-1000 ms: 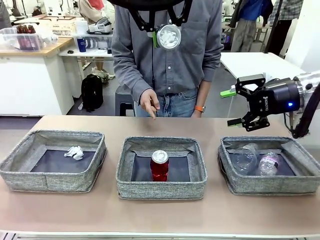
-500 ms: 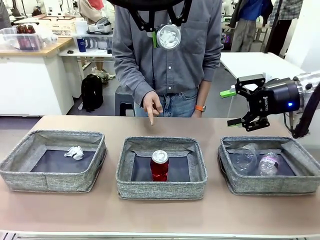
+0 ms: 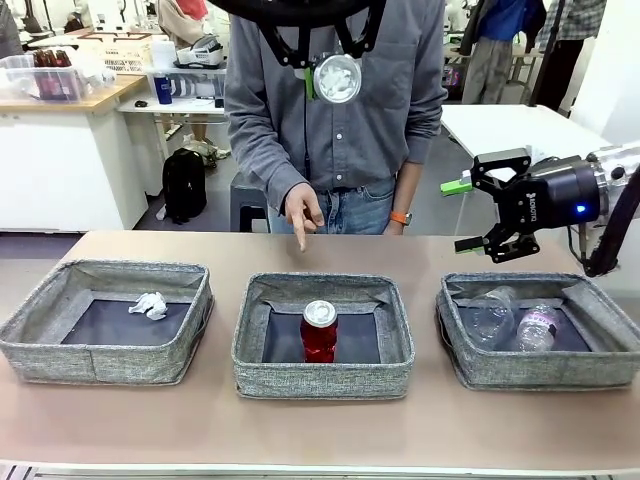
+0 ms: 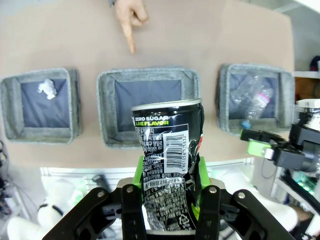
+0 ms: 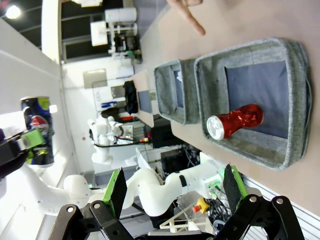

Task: Sort the waste into the appropriate baskets.
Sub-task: Place the picked waste into the Fabric basket indicated by the person.

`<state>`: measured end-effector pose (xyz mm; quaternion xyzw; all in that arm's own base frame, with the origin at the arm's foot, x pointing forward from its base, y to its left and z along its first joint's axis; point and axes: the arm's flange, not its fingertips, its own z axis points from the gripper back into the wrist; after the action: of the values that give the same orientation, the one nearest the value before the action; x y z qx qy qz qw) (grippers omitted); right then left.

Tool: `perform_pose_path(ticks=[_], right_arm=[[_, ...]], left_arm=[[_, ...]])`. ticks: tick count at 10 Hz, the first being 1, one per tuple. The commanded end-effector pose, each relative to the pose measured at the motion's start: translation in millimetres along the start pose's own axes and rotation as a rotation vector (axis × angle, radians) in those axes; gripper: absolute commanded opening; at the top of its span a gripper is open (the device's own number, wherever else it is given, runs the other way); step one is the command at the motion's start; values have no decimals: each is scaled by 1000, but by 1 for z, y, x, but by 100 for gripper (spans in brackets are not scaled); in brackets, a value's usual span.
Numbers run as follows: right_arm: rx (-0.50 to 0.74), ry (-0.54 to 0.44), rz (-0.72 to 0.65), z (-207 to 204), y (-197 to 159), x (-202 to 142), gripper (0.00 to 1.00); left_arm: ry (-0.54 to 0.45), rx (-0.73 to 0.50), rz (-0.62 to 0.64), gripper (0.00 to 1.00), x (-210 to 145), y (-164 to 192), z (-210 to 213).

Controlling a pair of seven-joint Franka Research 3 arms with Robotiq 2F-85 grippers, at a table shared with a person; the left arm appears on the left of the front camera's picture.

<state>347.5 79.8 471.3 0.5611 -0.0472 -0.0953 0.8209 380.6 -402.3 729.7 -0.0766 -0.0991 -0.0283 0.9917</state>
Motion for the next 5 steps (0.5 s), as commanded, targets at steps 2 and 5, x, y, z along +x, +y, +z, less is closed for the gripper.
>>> perform_pose_path(ticks=[2, 5], right_arm=[[-7, 7, -16, 3, 3, 0, 100], [-7, 7, -16, 3, 3, 0, 100]], left_arm=[[-99, 15, -146, 41, -39, 31, -63], [-18, 11, -96, 41, -47, 67, -153]])
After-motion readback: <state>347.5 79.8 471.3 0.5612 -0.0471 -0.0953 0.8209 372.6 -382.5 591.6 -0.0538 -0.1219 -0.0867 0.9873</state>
